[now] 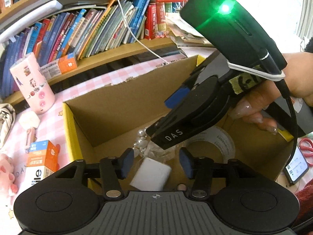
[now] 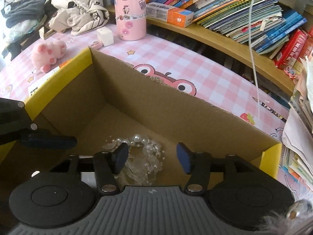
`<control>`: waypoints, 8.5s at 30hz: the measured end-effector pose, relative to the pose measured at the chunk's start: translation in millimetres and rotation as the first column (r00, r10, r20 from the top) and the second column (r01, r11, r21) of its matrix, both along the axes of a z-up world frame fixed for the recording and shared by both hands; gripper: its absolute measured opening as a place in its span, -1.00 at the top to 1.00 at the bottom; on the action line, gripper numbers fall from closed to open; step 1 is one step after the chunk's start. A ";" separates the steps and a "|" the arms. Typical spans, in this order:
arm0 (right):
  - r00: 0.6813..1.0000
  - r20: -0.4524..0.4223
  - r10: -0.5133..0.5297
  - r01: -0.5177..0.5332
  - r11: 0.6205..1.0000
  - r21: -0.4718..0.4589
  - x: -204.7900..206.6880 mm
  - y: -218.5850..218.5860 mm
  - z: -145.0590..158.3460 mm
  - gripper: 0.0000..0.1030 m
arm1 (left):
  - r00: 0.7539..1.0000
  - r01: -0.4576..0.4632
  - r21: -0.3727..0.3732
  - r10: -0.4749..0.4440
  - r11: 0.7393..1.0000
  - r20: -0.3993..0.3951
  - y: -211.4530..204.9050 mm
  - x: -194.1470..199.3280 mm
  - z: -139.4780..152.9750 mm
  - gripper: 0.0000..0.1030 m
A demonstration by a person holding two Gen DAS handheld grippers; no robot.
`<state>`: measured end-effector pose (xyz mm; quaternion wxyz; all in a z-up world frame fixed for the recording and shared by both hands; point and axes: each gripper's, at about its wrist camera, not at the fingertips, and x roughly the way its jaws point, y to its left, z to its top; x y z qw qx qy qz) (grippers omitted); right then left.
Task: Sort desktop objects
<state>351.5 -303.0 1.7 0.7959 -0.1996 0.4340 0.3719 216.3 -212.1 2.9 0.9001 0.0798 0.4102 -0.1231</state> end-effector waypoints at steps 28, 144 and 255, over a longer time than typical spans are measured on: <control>0.972 0.042 -0.231 0.214 0.946 0.242 -63.5 -60.2 38.2 -0.87 | 0.965 -0.143 -0.068 0.154 0.987 0.211 17.2 -73.3 44.0 -0.89; 0.960 0.221 -0.169 0.168 0.985 0.022 -298.4 172.6 13.6 -0.96 | 0.933 -0.333 -0.138 0.347 0.933 0.096 282.0 -216.1 4.3 -0.92; 0.978 -0.013 -0.208 0.208 0.976 0.068 -115.4 246.5 -34.3 -0.03 | 0.889 -0.440 -0.296 0.457 0.848 -0.011 356.0 -79.1 -25.2 0.00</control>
